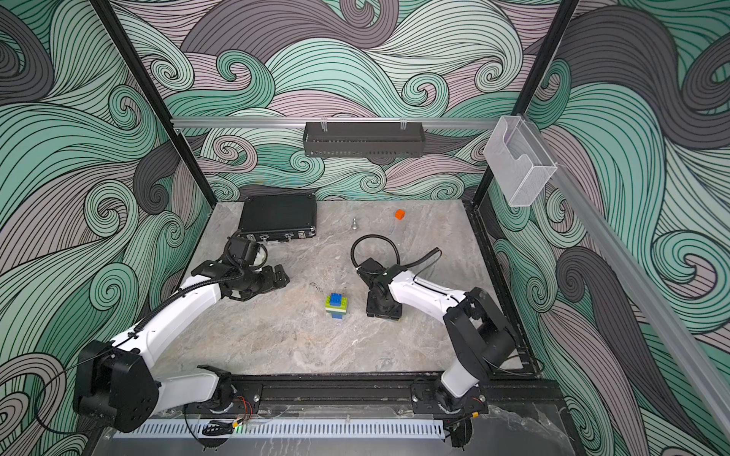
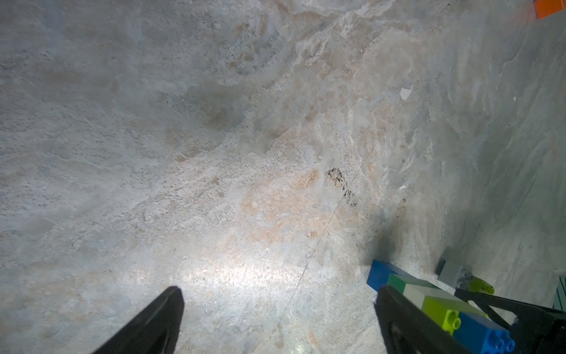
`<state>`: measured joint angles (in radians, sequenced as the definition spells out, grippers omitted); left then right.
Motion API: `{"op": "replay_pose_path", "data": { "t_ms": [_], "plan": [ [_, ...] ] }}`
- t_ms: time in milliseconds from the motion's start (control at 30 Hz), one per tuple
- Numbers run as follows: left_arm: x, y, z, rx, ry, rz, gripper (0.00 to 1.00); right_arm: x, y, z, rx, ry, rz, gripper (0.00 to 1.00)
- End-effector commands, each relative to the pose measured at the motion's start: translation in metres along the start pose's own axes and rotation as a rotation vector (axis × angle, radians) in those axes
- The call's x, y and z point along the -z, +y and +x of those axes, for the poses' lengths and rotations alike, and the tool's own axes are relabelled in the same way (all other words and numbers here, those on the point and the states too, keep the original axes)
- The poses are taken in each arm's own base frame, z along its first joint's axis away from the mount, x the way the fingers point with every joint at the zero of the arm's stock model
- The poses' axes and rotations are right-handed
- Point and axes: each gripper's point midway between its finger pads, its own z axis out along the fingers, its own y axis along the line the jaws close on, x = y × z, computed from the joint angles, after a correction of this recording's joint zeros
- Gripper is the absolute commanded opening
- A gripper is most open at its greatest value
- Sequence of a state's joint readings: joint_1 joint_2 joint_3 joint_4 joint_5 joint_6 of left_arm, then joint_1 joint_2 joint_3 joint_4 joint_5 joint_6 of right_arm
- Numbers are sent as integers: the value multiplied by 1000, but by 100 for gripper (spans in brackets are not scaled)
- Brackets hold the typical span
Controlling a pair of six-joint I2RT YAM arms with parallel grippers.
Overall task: Assemble a carrot with lego
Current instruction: Adjust the lego brick at the center of the board, then pick up the lego brick from the center of the board.
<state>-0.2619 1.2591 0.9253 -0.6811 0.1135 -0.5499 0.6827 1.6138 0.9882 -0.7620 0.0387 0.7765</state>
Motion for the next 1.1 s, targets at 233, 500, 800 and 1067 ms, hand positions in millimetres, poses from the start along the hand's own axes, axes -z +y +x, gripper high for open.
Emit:
{"op": "replay_pose_path", "data": {
  "t_ms": [233,500,800,1067],
  "plan": [
    [4,7,-2,15,-12,-27,99,19,9,-32,53,-66,-52,55],
    [6,4,-3,17,-21,-12,99,12,-2,-31,167,-31,-241,96],
    [9,5,-3,12,-30,-14,99,-5,6,-14,239,17,-325,98],
    [10,5,-3,14,-34,-12,99,-5,11,3,221,51,-375,97]
  ]
}}
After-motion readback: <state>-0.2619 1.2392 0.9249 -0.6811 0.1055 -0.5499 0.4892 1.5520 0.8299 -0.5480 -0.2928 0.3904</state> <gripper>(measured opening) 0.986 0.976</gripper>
